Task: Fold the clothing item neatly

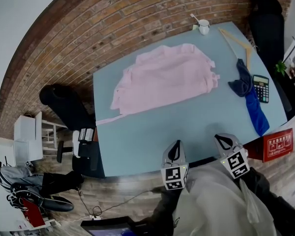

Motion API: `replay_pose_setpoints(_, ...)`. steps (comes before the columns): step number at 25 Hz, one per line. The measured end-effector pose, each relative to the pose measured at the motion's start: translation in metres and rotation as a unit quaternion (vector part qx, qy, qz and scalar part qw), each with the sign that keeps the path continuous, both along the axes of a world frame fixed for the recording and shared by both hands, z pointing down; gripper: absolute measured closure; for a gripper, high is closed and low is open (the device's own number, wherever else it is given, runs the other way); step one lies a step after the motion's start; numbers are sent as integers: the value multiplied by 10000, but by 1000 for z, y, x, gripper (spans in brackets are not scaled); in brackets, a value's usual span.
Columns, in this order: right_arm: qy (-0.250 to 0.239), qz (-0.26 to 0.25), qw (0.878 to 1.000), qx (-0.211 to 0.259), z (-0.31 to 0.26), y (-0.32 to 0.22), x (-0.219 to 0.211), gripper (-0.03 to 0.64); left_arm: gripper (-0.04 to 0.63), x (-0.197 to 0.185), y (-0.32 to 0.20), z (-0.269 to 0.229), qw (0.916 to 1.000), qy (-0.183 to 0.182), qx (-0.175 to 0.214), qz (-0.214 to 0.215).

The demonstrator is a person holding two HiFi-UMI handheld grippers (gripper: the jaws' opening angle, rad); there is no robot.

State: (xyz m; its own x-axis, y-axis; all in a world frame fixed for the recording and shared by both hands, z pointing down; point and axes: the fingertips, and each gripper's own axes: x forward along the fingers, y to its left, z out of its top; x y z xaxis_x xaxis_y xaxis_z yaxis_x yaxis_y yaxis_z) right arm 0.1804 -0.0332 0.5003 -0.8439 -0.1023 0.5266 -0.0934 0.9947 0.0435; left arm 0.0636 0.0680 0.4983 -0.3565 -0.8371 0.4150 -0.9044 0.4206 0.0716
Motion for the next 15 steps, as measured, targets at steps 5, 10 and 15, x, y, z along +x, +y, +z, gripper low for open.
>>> replay_pose_setpoints(5,-40,-18,10000,-58,1,0,5,614,588,10,4,5,10000,-9,-60,30)
replay_pose_setpoints(10,-83,-68,9999,-54,0,2,8,614,588,16,3,7,9998,-99,-113,100)
replay_pose_setpoints(15,-191,-78,9997,-98,-3,0,12,614,588,32,-5,4,9986,-302,-231,354)
